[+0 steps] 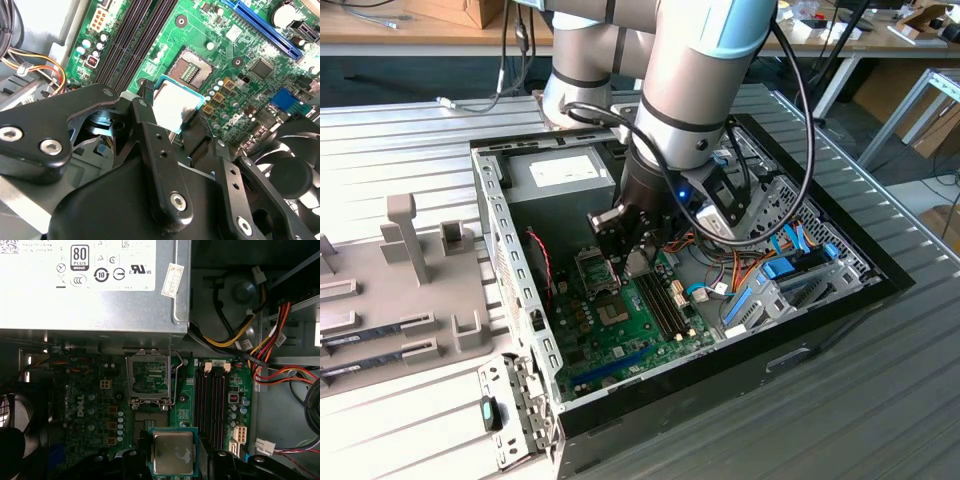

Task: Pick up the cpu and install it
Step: 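Place the cpu into insertion slot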

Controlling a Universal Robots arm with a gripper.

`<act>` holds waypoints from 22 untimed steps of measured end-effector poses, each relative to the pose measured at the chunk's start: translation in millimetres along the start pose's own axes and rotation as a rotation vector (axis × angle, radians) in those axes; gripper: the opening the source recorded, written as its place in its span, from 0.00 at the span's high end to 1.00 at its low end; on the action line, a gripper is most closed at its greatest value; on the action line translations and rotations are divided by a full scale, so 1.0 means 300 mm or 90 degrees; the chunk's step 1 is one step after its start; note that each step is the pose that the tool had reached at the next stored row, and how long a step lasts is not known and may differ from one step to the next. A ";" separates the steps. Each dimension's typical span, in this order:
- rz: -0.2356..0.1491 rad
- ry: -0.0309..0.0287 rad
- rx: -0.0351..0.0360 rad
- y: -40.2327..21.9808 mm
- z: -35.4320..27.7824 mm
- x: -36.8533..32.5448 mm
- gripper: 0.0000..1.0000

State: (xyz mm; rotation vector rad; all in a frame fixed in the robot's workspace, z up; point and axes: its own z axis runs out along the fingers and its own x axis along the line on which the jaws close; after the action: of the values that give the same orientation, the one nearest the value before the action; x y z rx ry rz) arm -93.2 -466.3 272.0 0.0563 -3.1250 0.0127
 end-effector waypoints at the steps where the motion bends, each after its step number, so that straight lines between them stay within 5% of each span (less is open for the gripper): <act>1: 0.000 0.0000 0.0000 0.000 0.001 0.000 0.53; 22: 0.000 0.0000 0.0000 0.000 0.025 0.000 0.53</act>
State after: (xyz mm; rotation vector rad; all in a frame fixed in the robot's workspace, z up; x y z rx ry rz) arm -93.2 -466.3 264.6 0.0562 -3.1250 0.0127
